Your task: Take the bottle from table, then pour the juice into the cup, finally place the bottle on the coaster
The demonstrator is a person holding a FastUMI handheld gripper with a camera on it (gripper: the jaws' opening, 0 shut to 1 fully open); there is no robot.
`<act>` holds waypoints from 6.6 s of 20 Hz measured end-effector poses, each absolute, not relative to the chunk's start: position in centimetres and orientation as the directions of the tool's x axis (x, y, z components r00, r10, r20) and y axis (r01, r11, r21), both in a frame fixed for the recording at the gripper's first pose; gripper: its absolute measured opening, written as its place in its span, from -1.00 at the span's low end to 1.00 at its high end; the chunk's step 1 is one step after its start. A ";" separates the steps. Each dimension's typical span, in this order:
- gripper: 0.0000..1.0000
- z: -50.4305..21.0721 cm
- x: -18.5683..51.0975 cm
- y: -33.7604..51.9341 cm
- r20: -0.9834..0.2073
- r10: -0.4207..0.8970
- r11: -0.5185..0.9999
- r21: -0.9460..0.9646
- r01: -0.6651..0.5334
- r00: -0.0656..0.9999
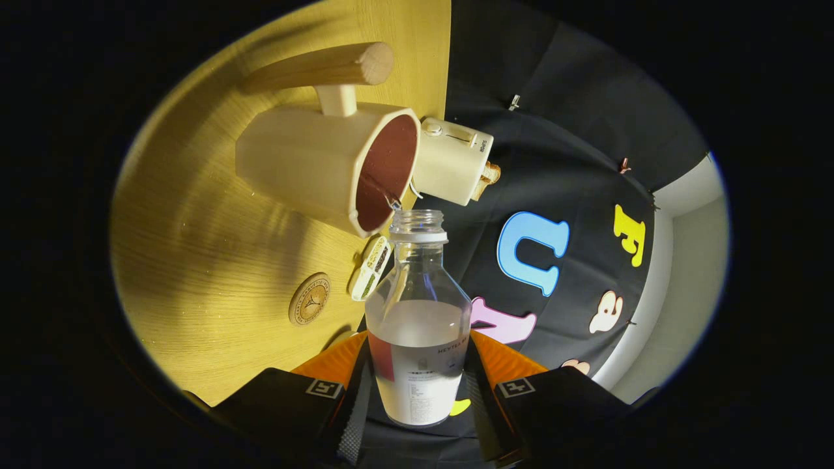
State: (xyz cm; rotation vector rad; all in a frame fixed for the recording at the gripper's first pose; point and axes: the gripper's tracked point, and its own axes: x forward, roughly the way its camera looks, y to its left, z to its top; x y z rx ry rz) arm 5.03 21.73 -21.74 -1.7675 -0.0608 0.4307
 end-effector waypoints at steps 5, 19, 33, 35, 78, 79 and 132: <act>0.41 -21.5 5.2 21.9 -0.242 0.275 -0.255 -0.951 -0.172 0.931; 0.41 -20.7 5.6 23.3 -0.201 0.373 -0.334 -0.940 -0.071 0.906; 0.41 -18.0 7.3 25.8 -0.137 0.534 -0.444 -0.885 0.138 0.835; 0.41 -17.8 7.2 26.3 -0.134 0.565 -0.457 -0.872 0.173 0.814; 0.42 -22.9 4.0 24.2 -0.343 0.453 0.096 -0.899 -0.428 0.823; 0.43 -23.1 3.8 24.0 -0.359 0.445 0.163 -0.869 -0.468 0.821; 0.96 -30.3 17.8 17.4 -0.290 0.264 0.960 0.170 -0.222 0.920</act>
